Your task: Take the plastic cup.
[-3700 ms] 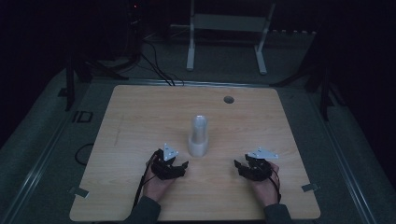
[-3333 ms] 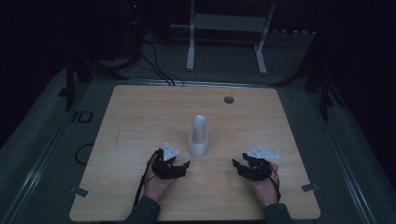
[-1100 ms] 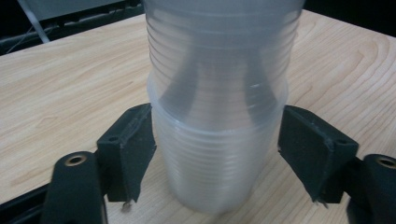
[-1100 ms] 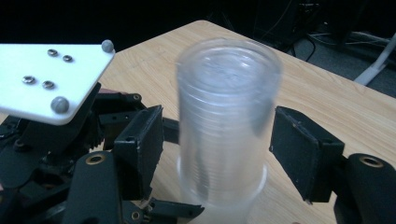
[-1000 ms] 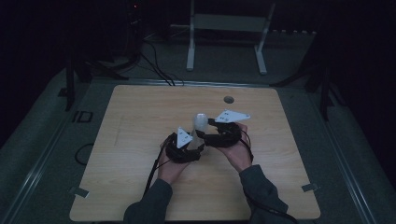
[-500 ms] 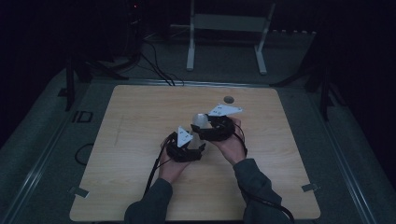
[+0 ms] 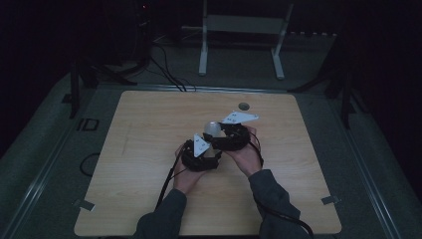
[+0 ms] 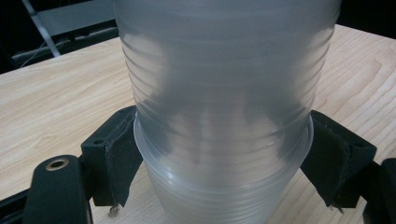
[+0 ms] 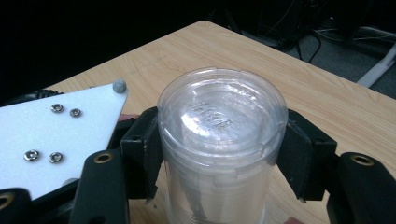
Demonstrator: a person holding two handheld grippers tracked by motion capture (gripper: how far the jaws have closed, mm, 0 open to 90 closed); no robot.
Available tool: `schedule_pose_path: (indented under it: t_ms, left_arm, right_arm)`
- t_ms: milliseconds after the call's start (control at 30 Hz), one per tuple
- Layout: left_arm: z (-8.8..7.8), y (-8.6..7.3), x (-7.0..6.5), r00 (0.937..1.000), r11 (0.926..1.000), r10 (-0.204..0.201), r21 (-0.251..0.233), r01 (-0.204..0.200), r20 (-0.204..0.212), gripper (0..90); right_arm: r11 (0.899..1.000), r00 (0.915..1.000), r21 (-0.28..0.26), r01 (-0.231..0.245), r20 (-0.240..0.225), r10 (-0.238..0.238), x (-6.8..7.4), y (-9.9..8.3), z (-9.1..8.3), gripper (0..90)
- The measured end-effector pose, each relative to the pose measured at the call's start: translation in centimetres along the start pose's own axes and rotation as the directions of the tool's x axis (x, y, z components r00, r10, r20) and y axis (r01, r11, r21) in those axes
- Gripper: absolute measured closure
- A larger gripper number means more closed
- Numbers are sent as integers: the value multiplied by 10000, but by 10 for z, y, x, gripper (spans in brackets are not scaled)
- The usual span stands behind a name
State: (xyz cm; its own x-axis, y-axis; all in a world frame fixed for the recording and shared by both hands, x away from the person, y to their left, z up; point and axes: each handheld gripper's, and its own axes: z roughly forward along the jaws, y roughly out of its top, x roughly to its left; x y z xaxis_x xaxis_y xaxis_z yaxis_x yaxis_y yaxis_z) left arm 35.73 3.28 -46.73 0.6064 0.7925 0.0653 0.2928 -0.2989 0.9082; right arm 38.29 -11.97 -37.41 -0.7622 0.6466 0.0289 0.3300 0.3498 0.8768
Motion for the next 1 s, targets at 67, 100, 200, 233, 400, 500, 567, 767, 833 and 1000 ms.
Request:
schedule_pose_path:
  t_ms: [67, 100, 200, 233, 400, 500, 567, 767, 833, 1000]
  left_arm:
    - [0, 0, 0, 10000, 10000, 31, 5, -31, -26, 202]
    - [0, 0, 0, 10000, 10000, 45, 10, -45, -49, 203]
    - [0, 0, 0, 10000, 10000, 27, 14, -27, -62, 203]
    - [0, 0, 0, 10000, 10000, 30, 7, -30, -60, 203]
    - [0, -1, -1, 10000, 10000, 78, 18, -78, -50, 203]
    - [-1, -1, -1, 9999, 10000, 92, 15, -92, -46, 203]
    - [-1, -1, -1, 9999, 9999, 120, 33, -120, -21, 203]
    - [-1, -1, -1, 10000, 10000, 85, 6, -85, 30, 202]
    - [-1, -1, -2, 10000, 10000, 79, 3, -79, 50, 201]
    - [-3, -1, -1, 9998, 10000, 11, 69, -13, 196, 196]
  right_arm:
    - [10000, 10000, -14, 6, -1, -6, 0, 0, 0, 381]
    - [10000, 10000, -22, 26, -5, -26, 0, 0, -1, 381]
    - [10000, 10000, -64, 57, 7, -57, 0, 1, -1, 380]
    - [9999, 10000, -107, 53, 6, -53, 0, 1, -1, 381]
    - [9994, 10000, -348, -1, -65, -1, 0, 7, -6, 386]
    - [9990, 10000, -449, 71, -34, -72, 0, 11, -8, 391]
    - [9986, 10000, -515, 73, -33, -75, 1, 14, -10, 393]
    - [9976, 10000, -688, 78, -10, -78, 3, 21, -16, 393]
    - [9970, 10000, -771, 92, 3, -92, 3, 24, -18, 394]
    - [9946, 10000, -1040, 63, 34, -60, 4, 30, -26, 393]
